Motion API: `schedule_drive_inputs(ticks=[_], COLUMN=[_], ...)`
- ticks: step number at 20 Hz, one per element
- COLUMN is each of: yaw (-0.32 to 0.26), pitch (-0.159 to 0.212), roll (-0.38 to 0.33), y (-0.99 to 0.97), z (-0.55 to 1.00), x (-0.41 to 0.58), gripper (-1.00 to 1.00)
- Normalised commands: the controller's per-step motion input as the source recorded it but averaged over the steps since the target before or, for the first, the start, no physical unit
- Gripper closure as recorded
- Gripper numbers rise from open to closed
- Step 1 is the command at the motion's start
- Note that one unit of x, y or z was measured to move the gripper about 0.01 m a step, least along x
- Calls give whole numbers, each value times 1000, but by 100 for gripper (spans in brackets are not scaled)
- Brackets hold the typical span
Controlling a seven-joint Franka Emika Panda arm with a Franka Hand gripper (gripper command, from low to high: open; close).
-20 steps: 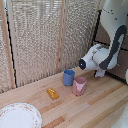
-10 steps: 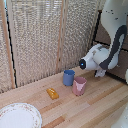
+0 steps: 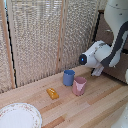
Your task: Please adjust your gripper to match the height of the lower drawer handle. Progress your gripper onward until it happens to touch the drawer handle. Now, firmly take hold of it with your gripper, then steadily retract it to swing the drawer wide open.
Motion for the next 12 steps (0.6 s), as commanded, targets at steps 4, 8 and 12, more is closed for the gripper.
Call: schedule_drive_inputs(ticks=[4,8,12], yaw=[26,17,22], pitch=[-120,-80,-55], roll=[331,294,146], y=[475,576,771], z=[0,0,-173], x=[129,180,248], gripper=[100,100,100])
